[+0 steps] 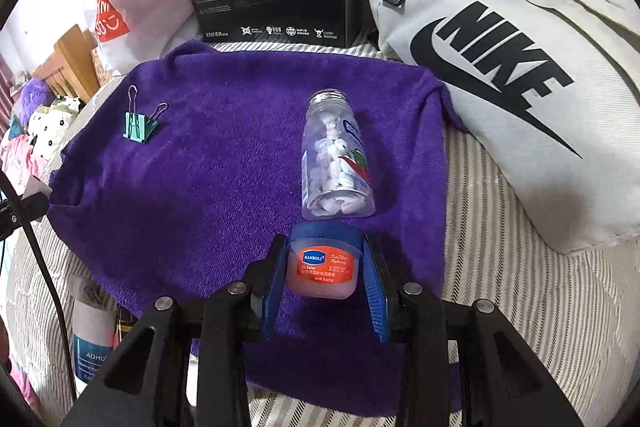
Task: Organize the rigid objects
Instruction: 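Place the tape roll beside the clip while the right tool sets the tin by the bottle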
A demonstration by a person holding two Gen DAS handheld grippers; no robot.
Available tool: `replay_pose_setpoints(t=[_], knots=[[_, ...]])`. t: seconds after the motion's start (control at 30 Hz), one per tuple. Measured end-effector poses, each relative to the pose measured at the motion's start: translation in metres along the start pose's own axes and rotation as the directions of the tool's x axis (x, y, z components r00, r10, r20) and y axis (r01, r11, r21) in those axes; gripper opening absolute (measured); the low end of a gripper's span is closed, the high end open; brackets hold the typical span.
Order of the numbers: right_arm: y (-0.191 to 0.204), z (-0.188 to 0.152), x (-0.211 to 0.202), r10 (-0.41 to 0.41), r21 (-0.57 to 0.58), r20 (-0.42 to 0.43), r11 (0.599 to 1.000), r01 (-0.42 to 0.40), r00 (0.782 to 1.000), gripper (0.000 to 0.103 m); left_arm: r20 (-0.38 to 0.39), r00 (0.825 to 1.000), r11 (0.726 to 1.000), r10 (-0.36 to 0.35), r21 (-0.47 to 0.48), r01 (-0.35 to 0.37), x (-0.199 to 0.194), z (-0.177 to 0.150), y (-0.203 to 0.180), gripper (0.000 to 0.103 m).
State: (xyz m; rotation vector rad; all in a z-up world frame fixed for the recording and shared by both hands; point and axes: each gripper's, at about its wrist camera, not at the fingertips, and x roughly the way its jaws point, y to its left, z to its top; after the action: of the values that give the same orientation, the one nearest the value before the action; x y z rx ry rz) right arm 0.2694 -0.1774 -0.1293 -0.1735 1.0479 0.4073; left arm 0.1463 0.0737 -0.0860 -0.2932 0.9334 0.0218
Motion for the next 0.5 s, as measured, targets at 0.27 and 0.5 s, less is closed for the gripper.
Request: replay_pose_setpoints(t=[0.27,0.5], knots=[[0.004,0.002,0.009,-0.003,-0.028,0.006,1.000,0.004,1.000,0.037,-0.010,1.000,1.000,-0.005,0.004,0.005,0.015,0.010,-0.004,0.027],[0.008,-0.001,0.007,-0.005,-0.075,-0.022,0.997,0.003,1.000,0.045,-0.007,1.000,1.000,0.000,-0.016,0.000,0.039,0.020,-0.003,0.027]])
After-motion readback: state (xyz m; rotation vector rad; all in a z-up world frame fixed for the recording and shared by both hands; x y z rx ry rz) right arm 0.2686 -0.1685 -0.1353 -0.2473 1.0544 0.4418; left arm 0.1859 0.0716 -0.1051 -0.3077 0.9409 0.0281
